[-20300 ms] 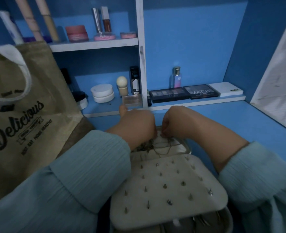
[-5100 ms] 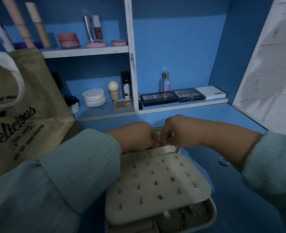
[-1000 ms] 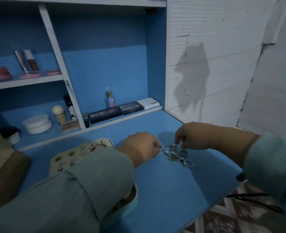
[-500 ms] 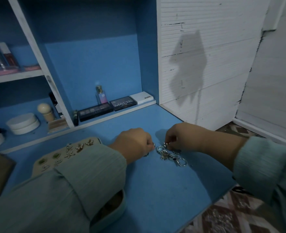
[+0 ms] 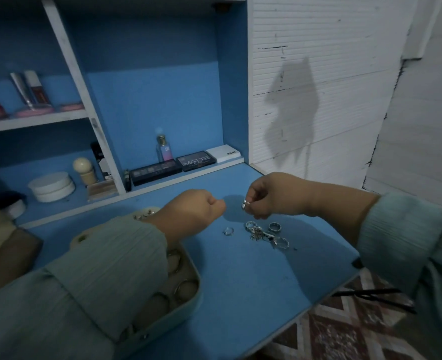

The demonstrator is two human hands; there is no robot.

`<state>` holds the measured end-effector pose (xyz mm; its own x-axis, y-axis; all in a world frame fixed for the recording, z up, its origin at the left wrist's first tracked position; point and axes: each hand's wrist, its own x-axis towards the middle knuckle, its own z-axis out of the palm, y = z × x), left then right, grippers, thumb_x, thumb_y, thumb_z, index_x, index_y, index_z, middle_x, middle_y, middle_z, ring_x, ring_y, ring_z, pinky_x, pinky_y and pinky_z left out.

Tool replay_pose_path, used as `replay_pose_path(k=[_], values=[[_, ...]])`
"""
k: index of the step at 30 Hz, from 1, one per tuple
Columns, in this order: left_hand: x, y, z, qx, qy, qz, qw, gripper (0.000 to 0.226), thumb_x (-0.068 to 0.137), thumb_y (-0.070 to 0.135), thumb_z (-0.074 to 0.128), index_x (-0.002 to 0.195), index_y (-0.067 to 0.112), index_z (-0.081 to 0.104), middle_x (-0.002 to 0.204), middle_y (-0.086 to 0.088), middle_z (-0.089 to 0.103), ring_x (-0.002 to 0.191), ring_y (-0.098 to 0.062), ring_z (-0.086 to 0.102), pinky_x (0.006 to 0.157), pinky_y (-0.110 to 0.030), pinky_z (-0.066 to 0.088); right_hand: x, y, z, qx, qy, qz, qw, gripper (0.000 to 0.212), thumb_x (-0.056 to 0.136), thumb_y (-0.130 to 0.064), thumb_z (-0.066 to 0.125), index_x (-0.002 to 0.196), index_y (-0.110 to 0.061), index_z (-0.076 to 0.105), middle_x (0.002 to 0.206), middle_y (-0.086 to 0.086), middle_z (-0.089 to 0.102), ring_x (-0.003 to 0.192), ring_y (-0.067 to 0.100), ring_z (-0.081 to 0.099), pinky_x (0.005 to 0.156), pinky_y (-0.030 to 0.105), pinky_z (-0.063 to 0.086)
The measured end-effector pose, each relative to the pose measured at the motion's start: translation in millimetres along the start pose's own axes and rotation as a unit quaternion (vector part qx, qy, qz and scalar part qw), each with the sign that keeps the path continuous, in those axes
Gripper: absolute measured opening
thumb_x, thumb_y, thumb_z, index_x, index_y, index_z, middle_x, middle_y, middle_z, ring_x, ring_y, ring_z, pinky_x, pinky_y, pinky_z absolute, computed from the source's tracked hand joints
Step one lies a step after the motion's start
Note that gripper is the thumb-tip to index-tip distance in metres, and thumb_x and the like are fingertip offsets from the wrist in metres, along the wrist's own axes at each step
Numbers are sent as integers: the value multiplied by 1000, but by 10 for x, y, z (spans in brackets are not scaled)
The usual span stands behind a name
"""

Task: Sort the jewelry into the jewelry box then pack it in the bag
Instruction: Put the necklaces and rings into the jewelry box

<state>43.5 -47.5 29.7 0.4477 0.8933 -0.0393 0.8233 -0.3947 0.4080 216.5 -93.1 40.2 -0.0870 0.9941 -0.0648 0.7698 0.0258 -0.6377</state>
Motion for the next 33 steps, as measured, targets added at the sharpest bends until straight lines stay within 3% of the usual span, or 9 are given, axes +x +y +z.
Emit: replay_pose_path(k=[2, 8, 12, 16, 18, 21, 23, 28, 33], values=[[-87, -41, -37, -78, -1, -20, 997, 32, 93, 33, 46, 71, 12, 55, 75, -4, 57, 69, -17, 51, 69, -27, 42, -27, -99, 27, 36, -5, -2, 999, 12, 82, -17, 66, 86, -7, 66, 81, 8, 73, 68, 13, 64, 82, 29, 55], [-495, -224, -235, -271, -12, -63, 960, 28, 91, 30, 54, 77, 8, 64, 67, 0, 59, 63, -11, 53, 68, -23, 47, -104, -500, 219, 143, -64, -16, 988, 3, 84, -10, 65, 81, -8, 64, 75, 7, 69, 66, 11, 64, 73, 18, 56], [-801, -492, -342, -363, -3, -78, 929, 24, 89, 24, 59, 69, 10, 61, 55, 4, 57, 49, -3, 52, 53, -14, 44, -100, -764, 409, 185, -108, -30, 976, 2, 85, -6, 64, 84, -5, 65, 77, 8, 68, 69, 11, 64, 73, 16, 55], [-1123, -760, -427, -412, 31, -121, 903, 16, 87, 19, 61, 81, 6, 67, 69, -2, 64, 61, -4, 59, 61, -15, 52, -65, -1011, 622, 199, -139, -48, 969, 6, 85, -3, 63, 89, 0, 65, 78, 9, 68, 66, 9, 65, 66, 12, 54], [-1252, -922, -460, -374, 50, -143, 915, 18, 87, 24, 62, 86, 7, 69, 80, -5, 67, 70, -7, 61, 68, -18, 53, -40, -1115, 728, 195, -152, -58, 967, 6, 84, -1, 62, 89, 1, 65, 75, 8, 67, 64, 9, 63, 63, 12, 53], [-1414, -1172, -498, -191, 56, -149, 969, 18, 88, 39, 59, 77, 27, 65, 80, 9, 64, 77, -5, 56, 62, -17, 42, 10, -1231, 888, 131, -163, -85, 974, 6, 85, -5, 62, 87, -2, 68, 70, 4, 66, 64, 12, 59, 62, 16, 52], [-1476, -1309, -505, -121, 35, -152, 980, 18, 89, 44, 54, 79, 31, 62, 85, 14, 61, 80, -2, 54, 66, -17, 41, 44, -1294, 980, 84, -168, -100, 977, 8, 87, -9, 61, 82, -11, 68, 71, 1, 64, 63, 11, 57, 60, 19, 49], [-1505, -1564, -437, -99, -21, -104, 989, 12, 92, 34, 54, 84, 30, 62, 103, 3, 64, 101, -14, 59, 93, -30, 46, 112, -1406, 1147, -51, -184, -146, 971, 16, 91, -20, 55, 76, -18, 58, 74, -2, 53, 61, 9, 44, 59, 22, 37], [-1493, -1682, -371, -120, -31, -89, 988, 15, 95, 29, 50, 83, 36, 57, 109, 0, 61, 106, -15, 56, 98, -31, 43, 214, -1473, 1245, -145, -198, -174, 953, 21, 94, -23, 50, 74, -28, 53, 95, -7, 48, 83, 8, 46, 69, 20, 36]])
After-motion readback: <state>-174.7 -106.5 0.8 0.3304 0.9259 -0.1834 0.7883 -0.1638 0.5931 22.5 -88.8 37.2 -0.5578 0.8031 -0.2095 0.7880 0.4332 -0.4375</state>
